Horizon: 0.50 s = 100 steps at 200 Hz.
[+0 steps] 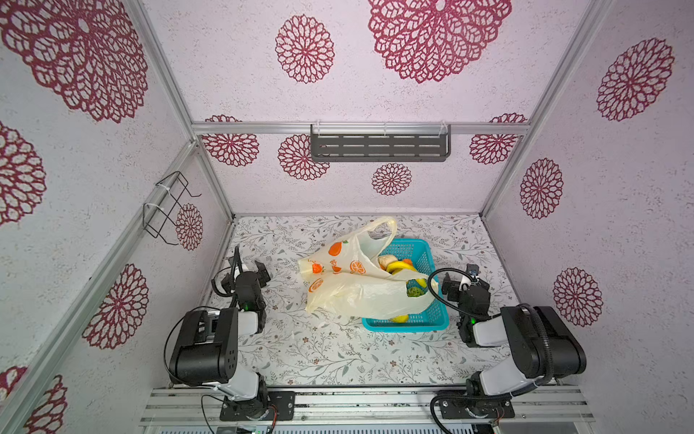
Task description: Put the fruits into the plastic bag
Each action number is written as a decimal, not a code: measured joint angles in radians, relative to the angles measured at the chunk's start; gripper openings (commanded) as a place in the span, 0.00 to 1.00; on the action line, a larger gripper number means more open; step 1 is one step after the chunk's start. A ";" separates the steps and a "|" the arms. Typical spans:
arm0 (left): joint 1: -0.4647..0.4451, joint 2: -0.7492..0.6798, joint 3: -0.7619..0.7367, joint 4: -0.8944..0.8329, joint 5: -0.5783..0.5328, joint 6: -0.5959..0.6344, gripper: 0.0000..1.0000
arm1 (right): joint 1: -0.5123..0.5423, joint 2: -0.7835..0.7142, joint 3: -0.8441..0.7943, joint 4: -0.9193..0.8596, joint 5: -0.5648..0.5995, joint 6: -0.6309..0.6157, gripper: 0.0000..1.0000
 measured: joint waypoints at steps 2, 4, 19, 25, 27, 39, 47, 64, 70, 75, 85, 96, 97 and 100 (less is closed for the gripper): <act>0.000 0.000 0.000 0.000 0.000 0.000 0.97 | 0.000 0.000 0.000 0.000 0.000 0.000 0.99; 0.000 0.000 0.000 0.000 0.000 0.000 0.97 | 0.000 0.000 0.000 0.000 0.000 0.000 0.99; 0.000 0.000 0.000 0.000 0.000 0.000 0.97 | 0.000 0.000 0.000 0.000 0.000 0.000 0.99; 0.000 0.000 0.000 0.000 0.000 0.000 0.97 | 0.000 0.000 0.000 0.000 0.000 0.000 0.99; 0.000 0.000 0.000 0.000 0.000 0.000 0.97 | 0.000 0.000 0.000 0.000 0.000 0.000 0.99; 0.000 0.000 0.000 0.000 0.000 0.000 0.97 | 0.000 0.000 0.000 0.000 0.000 0.000 0.99; 0.000 0.000 0.000 0.000 0.000 0.000 0.97 | 0.000 0.000 0.000 0.000 0.000 0.000 0.99; 0.000 0.000 0.000 0.000 0.000 0.000 0.98 | 0.000 0.000 0.000 0.000 0.000 0.000 0.99; 0.000 0.000 0.000 0.000 0.000 0.000 0.97 | 0.000 0.000 0.000 0.000 -0.001 0.000 0.99; 0.000 0.000 0.000 0.000 0.000 0.000 0.97 | 0.000 0.000 0.000 0.000 -0.002 0.000 0.99; 0.000 0.000 0.000 0.000 0.000 0.000 0.97 | 0.000 0.000 0.000 0.000 -0.005 0.000 0.99; 0.000 0.000 0.000 0.001 0.002 0.001 0.97 | 0.000 0.000 0.000 0.000 -0.006 0.000 0.99; 0.000 0.000 0.000 0.001 0.003 0.001 0.97 | 0.000 0.000 0.000 0.000 -0.007 0.000 0.99; 0.000 0.000 0.000 0.001 0.004 0.001 0.97 | 0.000 0.000 0.000 0.000 -0.007 0.000 0.99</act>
